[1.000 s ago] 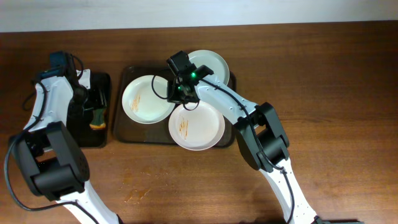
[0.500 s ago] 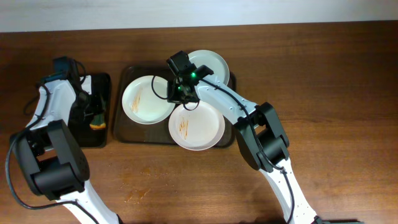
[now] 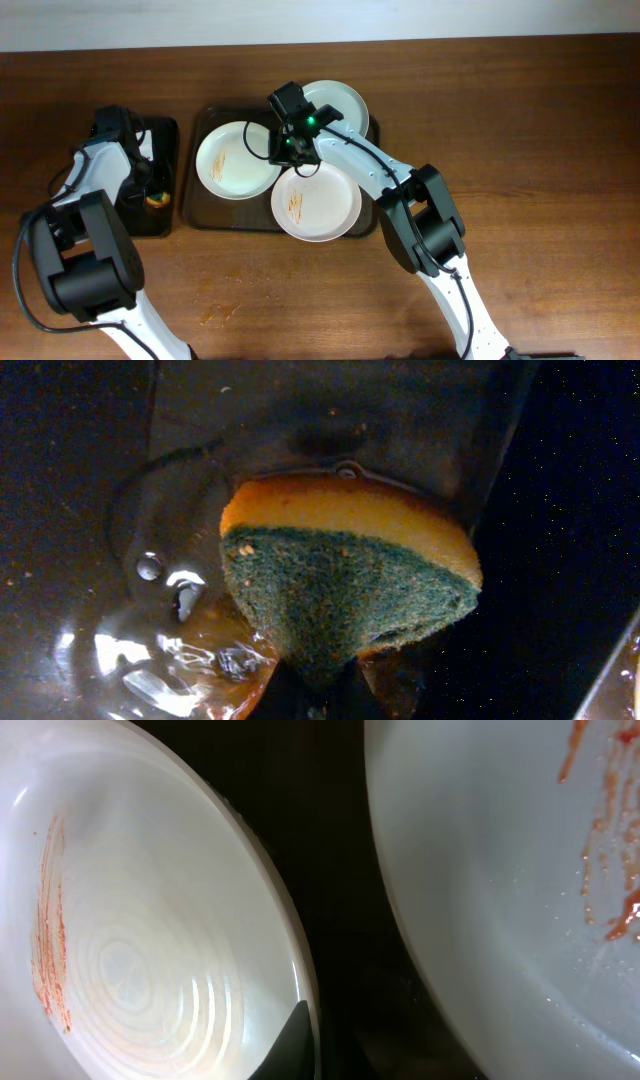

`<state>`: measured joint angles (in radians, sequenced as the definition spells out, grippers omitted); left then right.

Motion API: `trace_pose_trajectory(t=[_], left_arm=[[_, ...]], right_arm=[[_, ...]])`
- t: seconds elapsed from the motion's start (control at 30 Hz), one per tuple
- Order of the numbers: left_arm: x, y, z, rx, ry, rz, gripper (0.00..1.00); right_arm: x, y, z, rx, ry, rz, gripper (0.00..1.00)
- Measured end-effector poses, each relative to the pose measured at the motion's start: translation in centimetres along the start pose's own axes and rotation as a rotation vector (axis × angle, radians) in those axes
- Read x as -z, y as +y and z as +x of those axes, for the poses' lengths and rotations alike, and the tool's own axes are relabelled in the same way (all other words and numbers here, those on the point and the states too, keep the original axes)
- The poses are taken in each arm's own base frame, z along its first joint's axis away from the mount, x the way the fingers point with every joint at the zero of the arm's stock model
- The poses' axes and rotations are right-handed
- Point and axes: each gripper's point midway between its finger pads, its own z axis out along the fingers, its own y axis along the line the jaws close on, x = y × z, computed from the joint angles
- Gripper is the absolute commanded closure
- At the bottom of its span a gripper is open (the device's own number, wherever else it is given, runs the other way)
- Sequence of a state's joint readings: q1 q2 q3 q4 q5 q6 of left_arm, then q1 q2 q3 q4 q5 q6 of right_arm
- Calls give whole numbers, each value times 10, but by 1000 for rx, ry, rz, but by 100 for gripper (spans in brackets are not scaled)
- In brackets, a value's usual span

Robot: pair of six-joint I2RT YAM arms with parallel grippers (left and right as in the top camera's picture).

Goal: Clean dirty plates on tray and stack at the side
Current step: 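Grasp the green-and-yellow sponge with the left gripper, holding the plate rim with the right, then scrub the left white plate with the sponge in the left gripper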

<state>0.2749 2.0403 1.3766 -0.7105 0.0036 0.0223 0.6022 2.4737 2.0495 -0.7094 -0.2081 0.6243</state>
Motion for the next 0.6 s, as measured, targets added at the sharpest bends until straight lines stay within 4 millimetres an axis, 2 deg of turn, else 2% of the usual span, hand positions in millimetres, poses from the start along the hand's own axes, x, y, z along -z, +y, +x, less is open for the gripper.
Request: trace_pose_trajectory(t=[0.13,0.27,0.37,0.47,0.57,0.6], left_arm=[[5,-4,-2,0,8,24,99],[42,-19,-37,-44,-72,104,99],[72,-36,-51,-123,-122,138,99],[80,-73,-51,-244,-144,217,99],[85,-131,-52,-422,-193,270,99],[85,-143,-49,-452,-191,273,99]], right_arm=[[0,0,0,0,0,0,96],[0,1,0,1,-2,-2,96],[0,1,-1,2,-3,-3,96],[-1,1,-1,2,-3,-4,96],[-1,1,0,1,-1,-6,96],[-1,1,0,1,-1,-6,96]])
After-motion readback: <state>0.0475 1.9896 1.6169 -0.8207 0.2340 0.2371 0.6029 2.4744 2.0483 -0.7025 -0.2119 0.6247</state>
